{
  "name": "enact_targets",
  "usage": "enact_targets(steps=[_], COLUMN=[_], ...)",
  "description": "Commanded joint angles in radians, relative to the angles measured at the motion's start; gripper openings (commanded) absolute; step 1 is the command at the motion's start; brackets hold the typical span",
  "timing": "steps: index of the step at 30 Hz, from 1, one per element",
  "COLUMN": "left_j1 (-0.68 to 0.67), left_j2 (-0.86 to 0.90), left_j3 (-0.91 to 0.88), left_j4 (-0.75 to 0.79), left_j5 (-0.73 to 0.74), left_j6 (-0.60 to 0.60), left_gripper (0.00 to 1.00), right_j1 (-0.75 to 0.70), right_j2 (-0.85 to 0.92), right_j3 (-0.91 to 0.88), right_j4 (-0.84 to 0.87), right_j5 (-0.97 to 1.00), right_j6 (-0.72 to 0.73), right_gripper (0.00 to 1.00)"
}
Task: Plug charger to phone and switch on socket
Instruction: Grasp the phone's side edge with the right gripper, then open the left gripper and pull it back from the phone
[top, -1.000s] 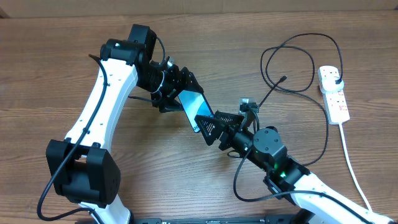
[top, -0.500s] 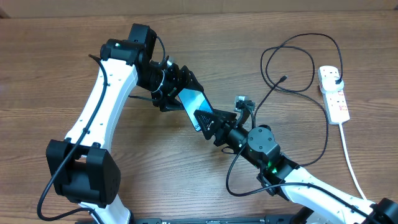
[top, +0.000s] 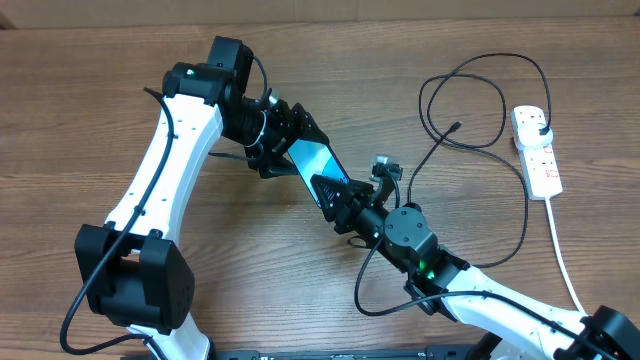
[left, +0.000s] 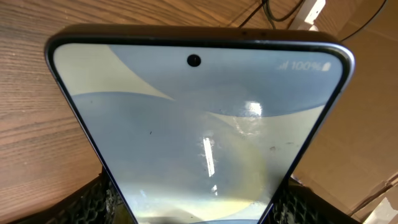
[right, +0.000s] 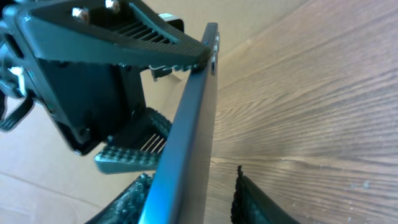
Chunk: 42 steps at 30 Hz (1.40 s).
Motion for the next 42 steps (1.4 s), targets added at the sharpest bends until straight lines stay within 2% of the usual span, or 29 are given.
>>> enact_targets(steps=[1,4,9,15,21,29,35,42], left_j1=[-0.019,-0.032,-0.055,-0.062,-0.053,0.013,0.06,0.123], left_j2=[-0.001,0.0,0.0,0.0,0.0,-0.001,-0.002,-0.002], left_j3=[0.029,0.029,0.029,0.029,0.029,0.033,0.063,0.153], left_j4=[0.002,0.002,0.002,0.001,0.002,0.002,-0.001,-0.104], left_j5=[0.041,0.028,0.008,-0.027,-0.034,-0.022,0.056,0.06], left_j6=[-0.014,-0.014,-0.014,-0.014,-0.013,0.064,0.156,0.274], left_gripper=[0.7,0.71,0.72,0.75,1.0,1.0,1.0,1.0], right_j1=[0.006,0.006,0.006,0.004,0.004,-0.008,-0.029,-0.069], right_j2=[0.003,0.003,0.003,0.003,0.003,0.003,0.002,-0.022], right_j3=[0.044,0.046,0.046,0.046,0.046,0.046,0.046,0.046], right_j4=[0.009,0.009,0.011,0.011,0.011,0.003,-0.03,-0.038], right_j5=[0.016,0.018,0.019,0.019,0.02,0.027,0.022,-0.042], right_j6=[0.002,0.002,0.002,0.002,0.002,0.002,0.002,0.009], right_gripper=[0.35,0.32,0.18,0.09,0.04,0.04,0.04,0.04])
